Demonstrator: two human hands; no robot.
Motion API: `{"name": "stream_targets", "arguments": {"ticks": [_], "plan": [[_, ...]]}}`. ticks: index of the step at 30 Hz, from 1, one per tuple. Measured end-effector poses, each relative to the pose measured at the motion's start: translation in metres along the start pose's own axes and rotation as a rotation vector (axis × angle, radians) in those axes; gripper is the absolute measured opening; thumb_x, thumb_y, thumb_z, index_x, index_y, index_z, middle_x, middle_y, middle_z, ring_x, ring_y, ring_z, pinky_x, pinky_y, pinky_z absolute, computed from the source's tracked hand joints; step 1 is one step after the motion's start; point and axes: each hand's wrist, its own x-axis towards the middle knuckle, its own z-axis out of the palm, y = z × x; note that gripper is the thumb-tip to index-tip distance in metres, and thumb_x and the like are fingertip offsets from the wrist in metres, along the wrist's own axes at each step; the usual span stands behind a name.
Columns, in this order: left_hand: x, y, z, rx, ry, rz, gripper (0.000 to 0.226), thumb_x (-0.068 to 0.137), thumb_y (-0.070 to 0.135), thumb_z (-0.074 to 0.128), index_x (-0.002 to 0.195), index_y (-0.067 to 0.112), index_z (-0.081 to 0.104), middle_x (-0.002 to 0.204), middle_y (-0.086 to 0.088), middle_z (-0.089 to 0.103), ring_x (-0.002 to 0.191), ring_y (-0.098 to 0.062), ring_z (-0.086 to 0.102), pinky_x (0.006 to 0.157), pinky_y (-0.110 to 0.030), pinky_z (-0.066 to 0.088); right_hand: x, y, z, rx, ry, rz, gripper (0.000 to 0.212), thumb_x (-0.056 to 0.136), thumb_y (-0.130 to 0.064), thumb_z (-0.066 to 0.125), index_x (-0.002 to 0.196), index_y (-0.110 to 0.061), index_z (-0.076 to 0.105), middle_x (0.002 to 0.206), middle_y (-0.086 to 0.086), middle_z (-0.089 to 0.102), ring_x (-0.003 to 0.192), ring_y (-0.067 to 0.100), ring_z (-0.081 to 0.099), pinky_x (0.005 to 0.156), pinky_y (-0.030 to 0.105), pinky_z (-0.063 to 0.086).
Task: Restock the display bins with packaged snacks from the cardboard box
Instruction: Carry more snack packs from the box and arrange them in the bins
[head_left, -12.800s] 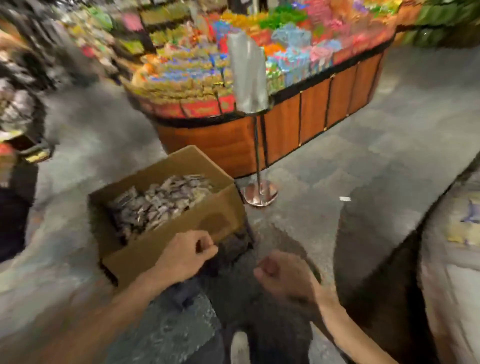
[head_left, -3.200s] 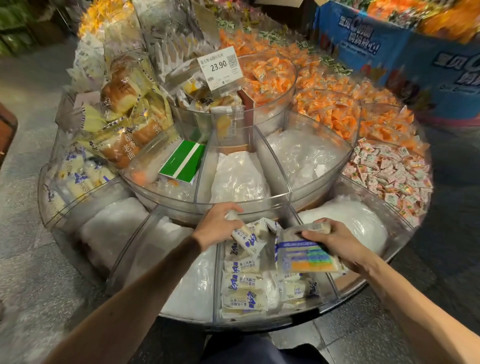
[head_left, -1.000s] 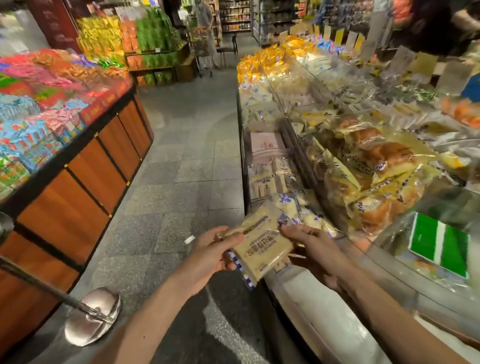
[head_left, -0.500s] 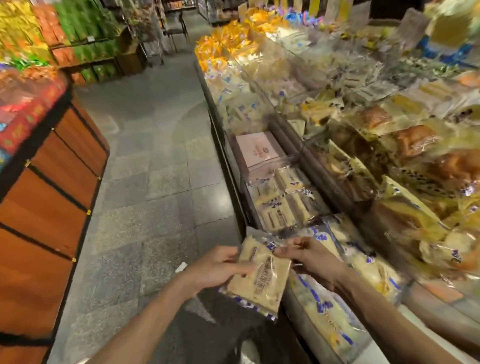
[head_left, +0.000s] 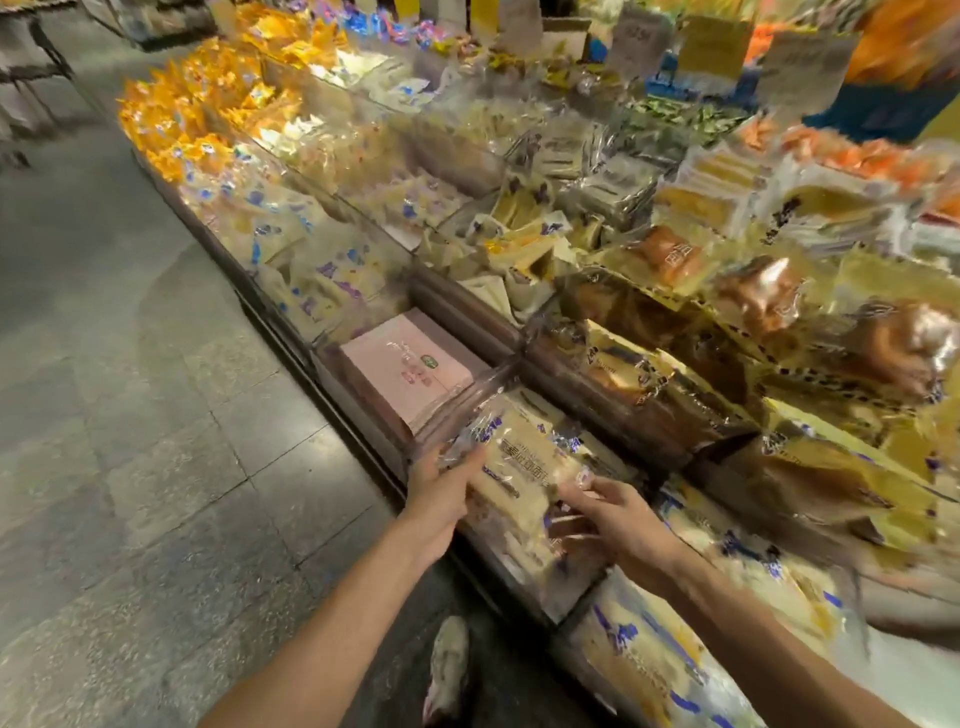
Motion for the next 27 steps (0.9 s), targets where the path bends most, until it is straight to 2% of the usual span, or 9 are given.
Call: {"name": "stream_targets", "arguments": {"ticks": [3, 5, 7, 9, 11, 14, 17, 21, 27], "plan": [[0.055, 0.004, -0.001, 0.106, -0.008, -0.09, 0.033, 0.09, 0.028, 0.074, 0.116, 0.021, 0.056, 0.107, -0.002, 0.072, 0.091, -0.016, 0.068, 0.079, -0.034, 0.052, 0.046, -0.001, 0.013, -0.041, 0.304, -0.07, 0.029, 0.092, -0.021, 0.071, 0.095, 0.007, 0.062, 0.066, 0.007, 0.066, 0.055, 0.018, 0.065, 0.052, 0.029, 0.049], [0.087, 0.011, -0.003, 0.439, 0.025, 0.013, 0.027, 0.091, 0.038, 0.071, 0.108, 0.021, 0.059, 0.102, -0.002, 0.07, 0.078, -0.015, 0.067, 0.066, -0.032, 0.054, 0.073, -0.006, 0.02, -0.077, 0.465, -0.062, 0.039, 0.091, -0.02, 0.074, 0.105, 0.014, 0.061, 0.065, 0.007, 0.068, 0.052, 0.016, 0.063, 0.048, 0.027, 0.048], [0.112, 0.021, -0.005, 0.764, -0.03, 0.186, 0.03, 0.091, 0.044, 0.068, 0.111, 0.025, 0.056, 0.114, 0.002, 0.064, 0.09, -0.014, 0.063, 0.074, -0.029, 0.049, 0.093, -0.013, 0.026, -0.091, 0.563, -0.04, 0.043, 0.09, -0.022, 0.075, 0.117, 0.004, 0.054, 0.077, 0.008, 0.069, 0.057, 0.015, 0.064, 0.046, 0.026, 0.049], [0.134, 0.03, -0.005, 0.905, -0.188, 0.255, 0.049, 0.092, 0.042, 0.067, 0.133, 0.027, 0.045, 0.124, 0.011, 0.053, 0.109, -0.011, 0.054, 0.085, -0.021, 0.04, 0.107, -0.019, 0.032, -0.16, 0.57, -0.001, 0.055, 0.086, -0.028, 0.078, 0.124, -0.01, 0.042, 0.097, 0.006, 0.064, 0.072, 0.015, 0.064, 0.052, 0.025, 0.05], [0.15, 0.035, -0.003, 1.077, -0.358, 0.33, 0.054, 0.092, 0.042, 0.067, 0.138, 0.032, 0.041, 0.124, 0.015, 0.05, 0.113, -0.008, 0.049, 0.086, -0.013, 0.037, 0.117, -0.017, 0.034, -0.391, 0.536, 0.028, 0.068, 0.08, -0.032, 0.084, 0.129, -0.017, 0.038, 0.111, 0.004, 0.061, 0.087, 0.017, 0.062, 0.06, 0.024, 0.047], [0.178, 0.032, 0.003, 1.486, -0.513, 0.491, 0.053, 0.092, 0.041, 0.067, 0.139, 0.021, 0.051, 0.127, -0.004, 0.054, 0.119, -0.026, 0.054, 0.096, -0.034, 0.046, 0.134, -0.016, 0.04, -0.701, 0.579, 0.07, 0.056, 0.086, -0.034, 0.077, 0.128, -0.014, 0.045, 0.101, 0.001, 0.065, 0.08, 0.015, 0.058, 0.063, 0.026, 0.041], [0.187, 0.038, 0.018, 1.922, -0.5, 0.774, 0.04, 0.098, 0.036, 0.059, 0.131, 0.016, 0.053, 0.117, -0.012, 0.06, 0.104, -0.034, 0.066, 0.084, -0.04, 0.055, 0.145, -0.016, 0.043, -0.833, 0.657, 0.06, 0.048, 0.092, -0.038, 0.067, 0.13, -0.014, 0.048, 0.097, 0.004, 0.07, 0.084, 0.023, 0.065, 0.067, 0.031, 0.044], [0.197, 0.041, 0.028, 2.067, -0.519, 0.898, 0.039, 0.099, 0.034, 0.056, 0.132, 0.013, 0.052, 0.122, -0.014, 0.059, 0.099, -0.031, 0.069, 0.079, -0.037, 0.055, 0.153, -0.016, 0.042, -0.858, 0.671, 0.067, 0.053, 0.089, -0.044, 0.069, 0.131, -0.018, 0.053, 0.105, 0.006, 0.073, 0.092, 0.025, 0.068, 0.072, 0.032, 0.051], [0.179, 0.069, 0.044, 1.861, -0.574, 0.685, 0.039, 0.096, 0.038, 0.059, 0.131, 0.021, 0.054, 0.132, -0.008, 0.044, 0.103, -0.032, 0.062, 0.082, -0.041, 0.052, 0.124, -0.014, 0.041, -0.771, 0.674, 0.019, 0.062, 0.086, -0.048, 0.072, 0.134, -0.02, 0.043, 0.11, 0.006, 0.071, 0.092, 0.027, 0.067, 0.077, 0.038, 0.054]]}}
